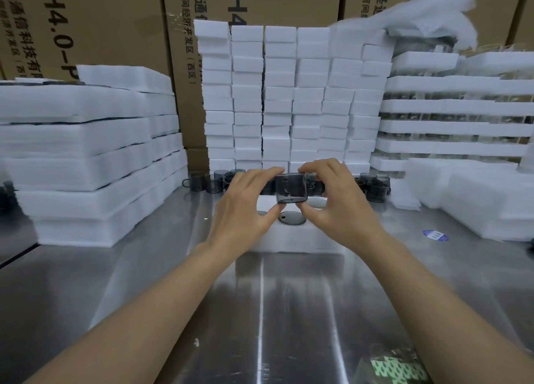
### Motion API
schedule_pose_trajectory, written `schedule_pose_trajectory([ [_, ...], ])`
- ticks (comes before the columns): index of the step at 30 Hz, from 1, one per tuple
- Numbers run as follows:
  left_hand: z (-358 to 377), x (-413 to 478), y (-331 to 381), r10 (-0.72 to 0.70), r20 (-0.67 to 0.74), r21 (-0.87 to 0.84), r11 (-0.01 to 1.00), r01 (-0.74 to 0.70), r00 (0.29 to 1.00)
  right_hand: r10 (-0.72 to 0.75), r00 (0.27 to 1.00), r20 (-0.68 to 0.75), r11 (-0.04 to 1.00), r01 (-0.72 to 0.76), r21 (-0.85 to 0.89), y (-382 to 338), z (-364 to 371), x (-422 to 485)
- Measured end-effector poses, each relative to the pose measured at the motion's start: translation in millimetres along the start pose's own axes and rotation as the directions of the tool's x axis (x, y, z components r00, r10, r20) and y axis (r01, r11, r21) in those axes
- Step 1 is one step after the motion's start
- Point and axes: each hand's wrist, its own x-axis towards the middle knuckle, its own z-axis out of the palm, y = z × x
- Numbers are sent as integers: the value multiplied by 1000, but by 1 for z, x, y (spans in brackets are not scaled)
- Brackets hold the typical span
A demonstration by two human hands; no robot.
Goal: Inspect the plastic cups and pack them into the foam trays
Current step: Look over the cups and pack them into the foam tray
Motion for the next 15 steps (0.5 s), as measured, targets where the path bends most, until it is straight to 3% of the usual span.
schedule_pose_trajectory([
  [6,-1,1,-3,-37,-32,-50,998,35,999,12,997,78,999,-9,-37,2,-3,0],
  [15,7,1,-4,-134,123,-180,972,155,983,-9,1000,24,1000,9,-27,-1,-3,0],
])
